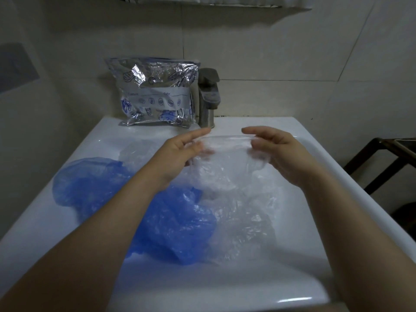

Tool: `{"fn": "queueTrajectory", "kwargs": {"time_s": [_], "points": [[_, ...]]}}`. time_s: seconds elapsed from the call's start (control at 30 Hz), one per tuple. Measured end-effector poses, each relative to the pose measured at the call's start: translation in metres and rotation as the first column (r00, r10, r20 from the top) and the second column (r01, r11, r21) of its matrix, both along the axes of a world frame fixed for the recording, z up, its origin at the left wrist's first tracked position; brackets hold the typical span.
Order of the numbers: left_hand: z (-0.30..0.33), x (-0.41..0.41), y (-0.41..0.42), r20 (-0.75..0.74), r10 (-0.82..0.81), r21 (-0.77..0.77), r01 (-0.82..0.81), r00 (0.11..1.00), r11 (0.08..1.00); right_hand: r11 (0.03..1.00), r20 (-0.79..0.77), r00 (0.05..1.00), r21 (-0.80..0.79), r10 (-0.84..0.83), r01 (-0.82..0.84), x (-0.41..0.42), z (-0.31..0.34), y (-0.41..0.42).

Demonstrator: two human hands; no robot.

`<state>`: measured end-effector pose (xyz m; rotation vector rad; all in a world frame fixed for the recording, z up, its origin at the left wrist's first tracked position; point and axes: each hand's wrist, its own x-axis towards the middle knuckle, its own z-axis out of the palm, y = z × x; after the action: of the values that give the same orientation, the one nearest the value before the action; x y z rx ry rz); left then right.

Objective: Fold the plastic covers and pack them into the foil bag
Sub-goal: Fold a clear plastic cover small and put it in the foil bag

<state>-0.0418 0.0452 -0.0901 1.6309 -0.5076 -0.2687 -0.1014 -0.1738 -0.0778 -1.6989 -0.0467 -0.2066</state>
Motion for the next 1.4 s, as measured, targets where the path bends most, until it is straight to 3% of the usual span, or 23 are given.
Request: {"fn": "queueTrajectory", "kwargs": {"time_s": [0.13,0.33,0.43,0.6,0.73,0.83,0.9,0.97,1.13,1.2,1.4], "points": [[0.002,-0.003,-0.002,-0.025,-0.019,-0.145,0.015,1.000,0.989,0.987,0.015,0.998,0.148,0.054,-0.055,-0.001,0.000,-0.004],[0.001,-0.004,-0.009,-0.068,0.077,-0.118,-0.085,0.995,0.989,0.986,-0.085,0.996,0.160,-0.025,0.039,0.003,-0.003,0.004],[-0.002,-0.005,-0.011,-0.023,0.110,-0.076,-0.111,0.994,0.991,1.000,-0.109,0.994,0.015,-0.021,0.023,0.002,-0.005,0.008],[0.003,-0.006,-0.007,0.025,0.026,-0.067,-0.024,0.999,0.997,0.970,-0.041,0.999,-0.243,-0.034,0.023,-0.003,0.004,0.009],[-0.003,-0.002,-0.011,0.130,0.085,0.106,-0.099,0.988,0.989,0.893,0.033,0.994,-0.438,-0.102,0.106,-0.003,0.004,0.011],[-0.004,0.001,-0.011,0.332,0.135,0.214,-0.214,0.934,0.953,0.888,0.006,0.998,-0.457,-0.055,0.052,-0.001,0.002,0.010],[-0.003,0.003,-0.010,0.398,0.118,0.209,-0.216,0.910,0.954,0.910,-0.019,0.999,-0.414,-0.041,0.029,-0.001,0.001,0.007],[-0.003,0.004,-0.008,0.357,0.098,0.188,-0.174,0.929,0.967,0.943,-0.036,0.999,-0.333,-0.031,0.017,-0.001,0.001,0.002],[-0.003,0.004,-0.003,0.058,0.052,0.114,-0.059,0.997,0.992,0.995,-0.086,0.995,-0.074,0.053,-0.060,-0.002,0.001,-0.004],[-0.002,0.004,-0.001,0.022,0.029,0.077,-0.031,0.999,0.997,0.997,-0.084,0.994,-0.022,0.069,-0.071,-0.002,0.001,-0.005],[0.000,-0.001,-0.004,0.055,0.026,0.119,-0.033,0.998,0.992,0.990,-0.074,0.997,-0.140,0.008,-0.018,0.000,-0.001,0.000]]}}
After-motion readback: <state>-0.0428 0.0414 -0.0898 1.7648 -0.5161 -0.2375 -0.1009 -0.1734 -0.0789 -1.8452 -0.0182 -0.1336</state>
